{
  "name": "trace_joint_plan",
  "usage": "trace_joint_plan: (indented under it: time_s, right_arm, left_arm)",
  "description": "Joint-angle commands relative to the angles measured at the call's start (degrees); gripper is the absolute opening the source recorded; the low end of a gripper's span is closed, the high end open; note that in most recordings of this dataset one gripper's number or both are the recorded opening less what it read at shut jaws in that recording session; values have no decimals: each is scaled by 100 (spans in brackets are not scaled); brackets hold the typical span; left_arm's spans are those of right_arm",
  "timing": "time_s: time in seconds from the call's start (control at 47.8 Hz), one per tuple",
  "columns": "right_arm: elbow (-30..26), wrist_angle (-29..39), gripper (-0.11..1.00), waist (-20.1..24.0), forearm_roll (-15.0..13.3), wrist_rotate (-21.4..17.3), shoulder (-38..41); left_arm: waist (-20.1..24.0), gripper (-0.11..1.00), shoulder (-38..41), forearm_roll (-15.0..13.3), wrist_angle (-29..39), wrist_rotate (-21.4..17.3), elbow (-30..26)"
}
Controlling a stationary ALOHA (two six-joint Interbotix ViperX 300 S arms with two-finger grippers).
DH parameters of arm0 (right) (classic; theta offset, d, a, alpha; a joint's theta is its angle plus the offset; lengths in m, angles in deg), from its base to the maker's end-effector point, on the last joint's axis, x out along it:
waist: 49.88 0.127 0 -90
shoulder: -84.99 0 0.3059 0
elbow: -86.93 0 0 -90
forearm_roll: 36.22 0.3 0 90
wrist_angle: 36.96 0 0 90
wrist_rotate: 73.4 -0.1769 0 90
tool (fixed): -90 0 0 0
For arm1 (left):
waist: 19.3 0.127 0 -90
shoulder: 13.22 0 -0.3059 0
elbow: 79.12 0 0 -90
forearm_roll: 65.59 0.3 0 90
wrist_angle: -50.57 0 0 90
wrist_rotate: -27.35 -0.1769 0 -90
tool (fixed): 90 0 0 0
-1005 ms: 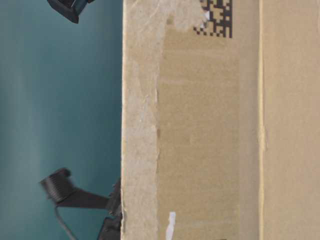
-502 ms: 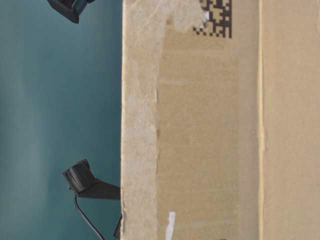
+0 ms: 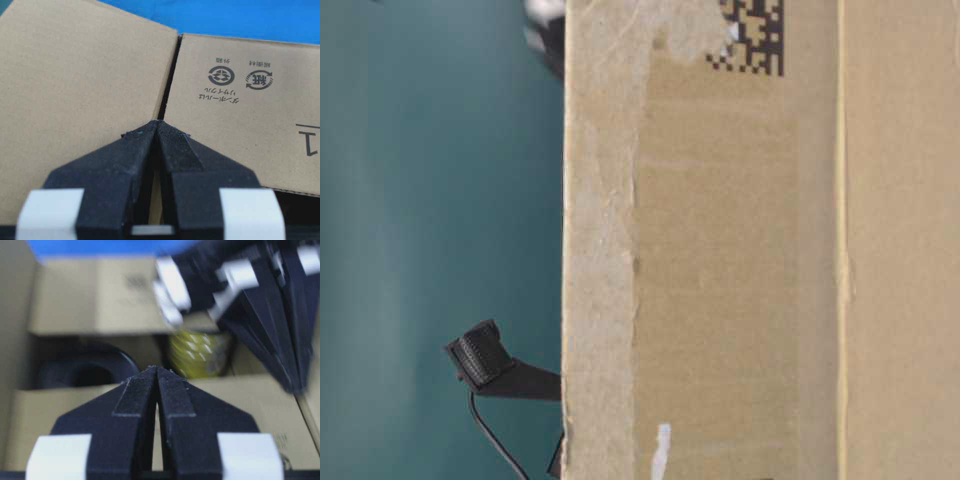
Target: Close the cardboard box.
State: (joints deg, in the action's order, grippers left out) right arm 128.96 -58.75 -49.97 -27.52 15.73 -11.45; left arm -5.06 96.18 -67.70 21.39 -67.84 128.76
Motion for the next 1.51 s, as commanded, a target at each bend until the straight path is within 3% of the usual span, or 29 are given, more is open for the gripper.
trace_joint_plan:
  time_s: [0.0, 0.293, 0.502, 0.649, 0.879, 1.089, 1.235, 1.486]
  right_arm:
    - [-88, 114, 0, 237, 9, 0, -536]
    - [105, 176, 0, 1415, -18, 53, -1397]
    - [97, 246, 0, 2329, -193, 149, -1107]
    - [105, 193, 0, 2566, -211, 149, -633]
    - [193, -97, 0, 2558, -141, 149, -18]
    - [237, -229, 0, 2417, -123, 149, -35]
    - [281, -193, 0, 2004, -105, 149, -246]
    - [439, 141, 0, 826, 158, 97, -527]
  left_arm:
    - [18, 0, -88, -9, -9, 18, -18]
    - [18, 0, -97, -9, -9, 35, 0]
    - [18, 0, -97, -9, -9, 35, 0]
    - [18, 0, -97, -9, -9, 35, 0]
    - [18, 0, -97, -9, -9, 53, 0]
    - [18, 0, -97, -9, -9, 53, 0]
    - [9, 0, -105, -9, -9, 53, 9]
    - [0, 0, -105, -9, -9, 53, 18]
